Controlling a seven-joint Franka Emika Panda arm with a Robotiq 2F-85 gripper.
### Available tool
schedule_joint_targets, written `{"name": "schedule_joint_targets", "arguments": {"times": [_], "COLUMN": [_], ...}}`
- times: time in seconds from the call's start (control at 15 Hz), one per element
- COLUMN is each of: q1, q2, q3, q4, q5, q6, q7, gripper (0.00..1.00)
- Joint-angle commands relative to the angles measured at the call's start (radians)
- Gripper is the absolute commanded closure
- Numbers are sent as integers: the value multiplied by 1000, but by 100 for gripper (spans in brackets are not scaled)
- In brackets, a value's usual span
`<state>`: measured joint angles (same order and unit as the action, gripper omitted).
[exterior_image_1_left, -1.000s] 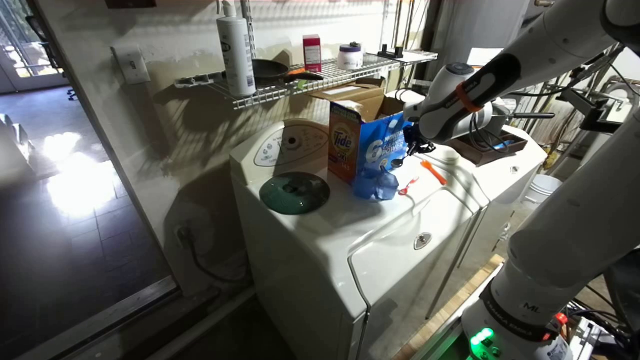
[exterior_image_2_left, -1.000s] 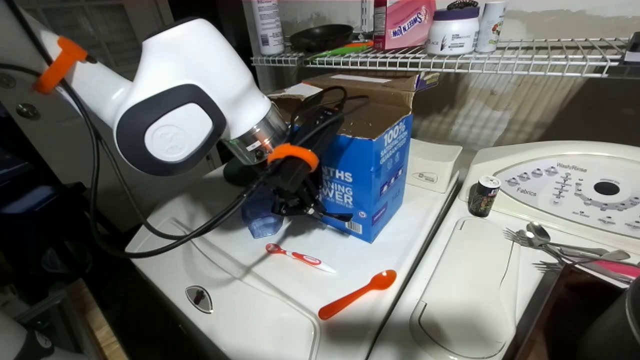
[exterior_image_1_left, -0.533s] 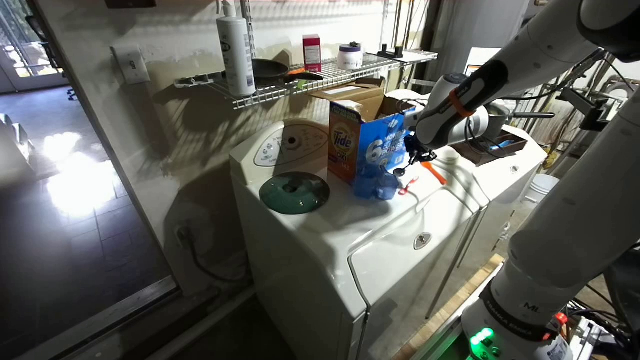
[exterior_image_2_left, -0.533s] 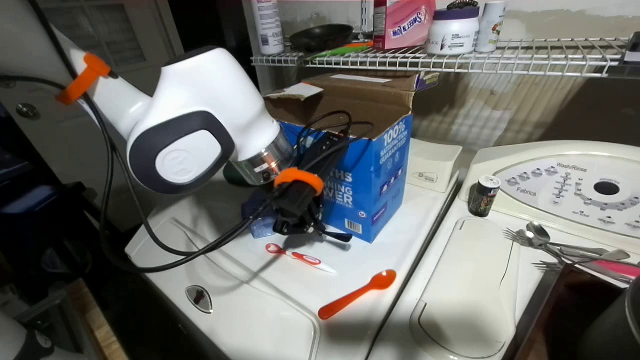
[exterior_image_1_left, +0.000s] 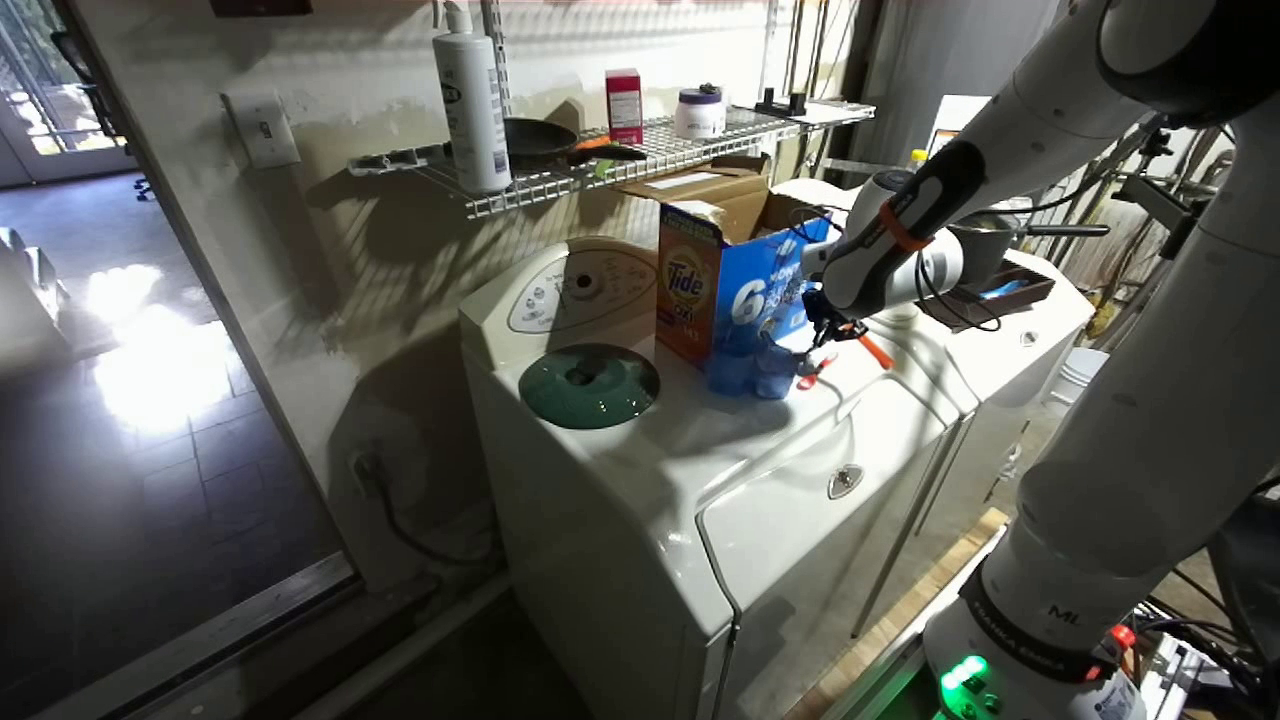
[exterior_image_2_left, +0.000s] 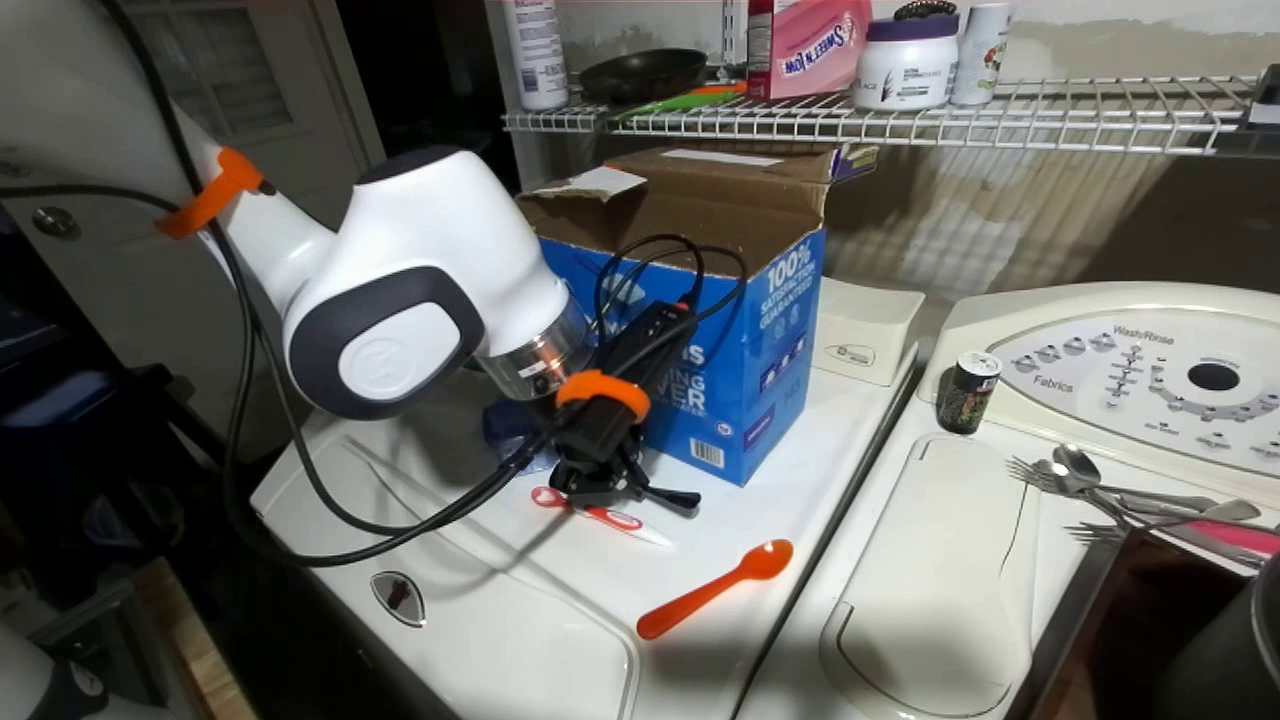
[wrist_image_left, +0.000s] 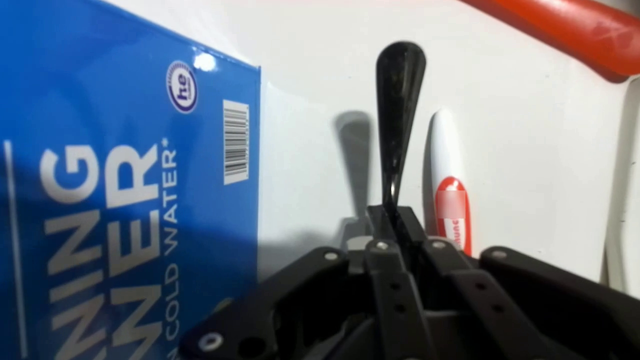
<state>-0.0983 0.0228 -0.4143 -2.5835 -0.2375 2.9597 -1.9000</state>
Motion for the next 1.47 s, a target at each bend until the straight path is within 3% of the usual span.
{"name": "schedule_joint_targets", "arguments": {"times": [0.0, 0.4, 0.47, 0.53, 0.67, 0.73, 0.93, 1.0, 1.2, 1.27, 1.33, 1.4], "q1": [0, -6, -8, -9, -11, -10, -7, -64, -86, -93, -52, -100], "q2": [52, 90, 91, 92, 97, 95, 72, 52, -1, -19, -42, -67], "q3": [10, 20, 24, 26, 27, 25, 11, 57, 59, 62, 17, 68], "q4": [9, 10, 8, 8, 10, 11, 18, 22, 33, 35, 41, 45], "q5": [42, 54, 61, 64, 61, 55, 27, -36, -104, -127, -161, -170], "q6": [48, 93, 95, 97, 95, 95, 81, 65, 7, -13, -40, -76], "q7": [-35, -33, -37, -37, -35, -32, -14, 32, 50, 56, 72, 70], "gripper": [98, 98, 84, 75, 65, 46, 26, 18, 1, 0, 0, 0]}}
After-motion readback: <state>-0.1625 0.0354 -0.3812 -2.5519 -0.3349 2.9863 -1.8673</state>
